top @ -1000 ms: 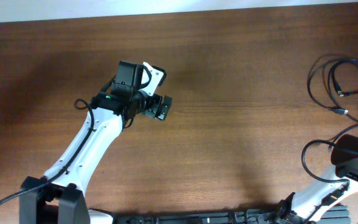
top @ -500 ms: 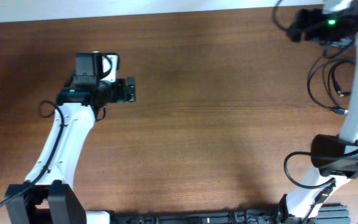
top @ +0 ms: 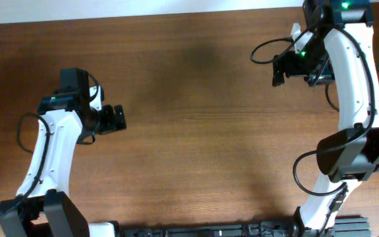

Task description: Untangle cables

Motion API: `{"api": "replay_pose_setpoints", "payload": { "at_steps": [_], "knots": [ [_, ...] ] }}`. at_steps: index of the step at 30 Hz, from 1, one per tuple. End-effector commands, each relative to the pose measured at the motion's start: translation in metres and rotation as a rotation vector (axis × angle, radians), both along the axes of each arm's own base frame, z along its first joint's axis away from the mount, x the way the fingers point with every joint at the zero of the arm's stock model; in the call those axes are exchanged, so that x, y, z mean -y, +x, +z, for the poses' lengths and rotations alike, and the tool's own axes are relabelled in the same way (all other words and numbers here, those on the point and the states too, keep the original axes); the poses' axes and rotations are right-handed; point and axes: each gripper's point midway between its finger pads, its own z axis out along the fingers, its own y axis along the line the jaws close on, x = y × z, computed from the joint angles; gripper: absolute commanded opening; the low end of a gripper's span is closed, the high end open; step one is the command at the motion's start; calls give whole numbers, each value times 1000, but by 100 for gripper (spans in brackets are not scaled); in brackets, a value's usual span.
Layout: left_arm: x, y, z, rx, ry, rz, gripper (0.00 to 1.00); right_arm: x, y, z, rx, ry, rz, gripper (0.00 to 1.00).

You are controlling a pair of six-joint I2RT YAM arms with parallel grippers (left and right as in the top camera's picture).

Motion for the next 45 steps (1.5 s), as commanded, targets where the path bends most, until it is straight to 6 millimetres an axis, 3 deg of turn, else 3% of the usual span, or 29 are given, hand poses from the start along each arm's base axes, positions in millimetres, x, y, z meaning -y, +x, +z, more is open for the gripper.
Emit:
{"api": "replay_pose_setpoints", "payload": {
  "at_steps": [1, 6, 9, 12, 18, 19, 27, 45],
  "knots": [
    [0, -15, 7, -44, -8, 25, 99, 0, -23, 0, -40, -7, -25, 94],
    [4, -41, 11, -113, -10, -42, 99, 5, -56, 18, 3, -38, -34, 94],
    [5, -50, 18, -56, -2, -52, 99, 15, -63, 38, 158, -92, -79, 94],
    [5, -51, 36, 130, 25, -77, 99, 16, -69, 61, 382, -90, -89, 94],
    [7, -45, 105, 712, 127, -136, 99, 15, -91, 101, 844, -73, -105, 94],
    [7, -49, 112, 766, 139, -134, 99, 15, -96, 102, 882, -72, -107, 99],
    [9, -78, 152, 965, 172, -128, 99, 15, -140, 96, 918, -70, -108, 99],
    [9, -78, 152, 968, 172, -128, 99, 15, -132, 82, 852, -72, -105, 99]
  ]
}}
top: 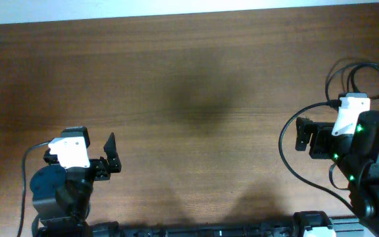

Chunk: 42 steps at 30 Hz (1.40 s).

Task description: Untangle cables

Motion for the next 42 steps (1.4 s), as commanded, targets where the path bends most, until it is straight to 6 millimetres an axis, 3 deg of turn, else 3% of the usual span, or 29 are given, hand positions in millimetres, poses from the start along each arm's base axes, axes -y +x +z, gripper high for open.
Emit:
{"api": "replay_pose_setpoints", "payload": {
  "at_steps": [1, 10, 16, 20, 24, 30, 34, 37, 42],
  "knots": [
    [1, -1, -6, -14, 15, -11, 99, 1, 4, -11, -41, -2, -10, 99],
    [1, -6, -15, -58, 10, -11, 99, 1, 17, -30, -129, -2, -10, 99],
    [1, -6, -15, -58, 10, -11, 99, 2, 8, -20, -77, -2, -11, 99],
    [1, -6, -15, -58, 10, -11, 99, 3, -10, 0, 70, -9, -16, 99],
    [1, -6, -15, -58, 10, -12, 99, 4, -22, 15, 341, -33, -8, 99],
    [1, -6, -15, -58, 10, -11, 99, 4, -33, 4, 597, -34, -12, 99],
    [1, -6, -15, -58, 10, -11, 99, 3, -27, -7, 734, -31, -9, 99],
    [1, -6, -15, -58, 10, -11, 99, -2, -10, -19, 785, -24, 14, 99],
    [1, -6, -15, -58, 10, -11, 99, -1, 3, -24, 899, -30, 8, 99]
  ]
}}
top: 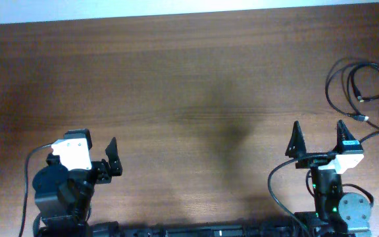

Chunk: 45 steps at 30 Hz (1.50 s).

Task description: Untangle cables

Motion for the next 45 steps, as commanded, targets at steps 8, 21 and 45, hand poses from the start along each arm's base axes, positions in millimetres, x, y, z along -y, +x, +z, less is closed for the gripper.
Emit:
{"api": "replay_pose_setpoints", "payload": {
  "at_steps": [8, 21, 45],
  "knots": [
    [1, 0, -1, 1, 16, -12, 99, -2, 10, -19, 133, -115, -12, 99],
    [1, 0, -1, 1, 16, -12, 99, -11, 19, -106, -219, -139, 59, 98],
    [1, 0, -1, 1, 15, -12, 99, -11, 19, -106, -220, -139, 59, 99]
  ]
}}
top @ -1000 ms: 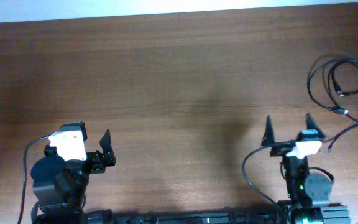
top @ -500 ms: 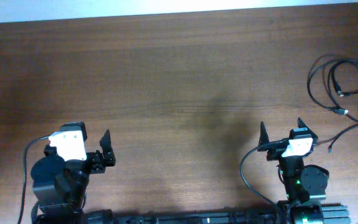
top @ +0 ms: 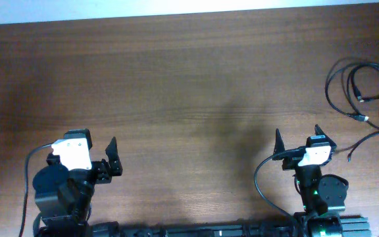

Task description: Untangle cables

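Note:
Black cables (top: 364,92) lie in loose overlapping loops on the wooden table at the far right edge, with small plug ends showing among them. My right gripper (top: 299,141) stands open near the front right, to the left of and below the cables, holding nothing. My left gripper (top: 113,157) sits at the front left, far from the cables; only one dark finger shows clearly, so its state is unclear.
The brown wooden table (top: 189,85) stretches between the arms. Its far edge meets a white strip along the top. A black rail (top: 202,230) runs along the front edge between the arm bases.
My right gripper has shifted left and slightly down, still open. The left arm and the cables have not moved.
First both arms were stretched out, the right one at the back right over the cables' place. Then both were drawn back toward the front, cables lying at the right edge. The right gripper then stood open at the front right and now sits slightly further left.

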Motion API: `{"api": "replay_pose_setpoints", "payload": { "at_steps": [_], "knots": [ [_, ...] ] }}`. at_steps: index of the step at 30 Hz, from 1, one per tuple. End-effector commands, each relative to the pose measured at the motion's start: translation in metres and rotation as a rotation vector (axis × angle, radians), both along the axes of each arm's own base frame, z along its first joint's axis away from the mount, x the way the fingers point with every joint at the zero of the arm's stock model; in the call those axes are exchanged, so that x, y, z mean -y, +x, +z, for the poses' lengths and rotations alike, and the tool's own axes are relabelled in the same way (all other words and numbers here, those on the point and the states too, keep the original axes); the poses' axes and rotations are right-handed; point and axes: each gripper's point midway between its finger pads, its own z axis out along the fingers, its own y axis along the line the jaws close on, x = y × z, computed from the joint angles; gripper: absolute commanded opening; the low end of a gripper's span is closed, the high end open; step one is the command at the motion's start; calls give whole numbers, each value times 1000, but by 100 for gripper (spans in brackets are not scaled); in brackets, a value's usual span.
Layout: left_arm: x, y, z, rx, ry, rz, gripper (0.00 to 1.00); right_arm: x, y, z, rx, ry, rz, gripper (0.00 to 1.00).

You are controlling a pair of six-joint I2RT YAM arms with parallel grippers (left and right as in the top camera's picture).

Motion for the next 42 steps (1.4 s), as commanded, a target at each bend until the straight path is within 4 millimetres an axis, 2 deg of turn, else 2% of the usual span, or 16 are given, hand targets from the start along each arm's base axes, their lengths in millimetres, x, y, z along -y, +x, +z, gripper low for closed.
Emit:
{"api": "replay_pose_setpoints", "payload": {
  "at_steps": [1, 10, 15, 18, 20, 25, 29, 34, 39, 42],
  "knots": [
    [1, 0, -1, 1, 16, -12, 99, -3, 0, -1, 1, -7, 16, 99],
    [1, -2, 2, 14, 17, -13, 99, -3, 0, -1, 1, -7, 16, 99],
    [13, -20, 10, 92, 22, -64, 99, -3, 0, -1, 1, -7, 16, 99],
    [20, -27, -1, 130, 23, -95, 99, -3, 0, -1, 1, -7, 16, 98],
    [20, -23, -7, 163, 24, -98, 99, -3, 0, -1, 1, -7, 16, 98],
    [25, 2, -19, 312, 24, -120, 99, -3, 0, -1, 1, -7, 16, 98],
    [29, 19, -18, 485, 11, -137, 99, -3, 0, -1, 1, -7, 16, 98],
    [28, 22, -18, 675, 17, -135, 99, -3, 0, -1, 1, -7, 16, 99],
    [22, 18, -13, 700, 81, -104, 99, -3, 0, -1, 1, -7, 16, 99],
    [16, 23, -37, 602, 94, -77, 99, -3, 0, -1, 1, -7, 17, 98]
  ]
}}
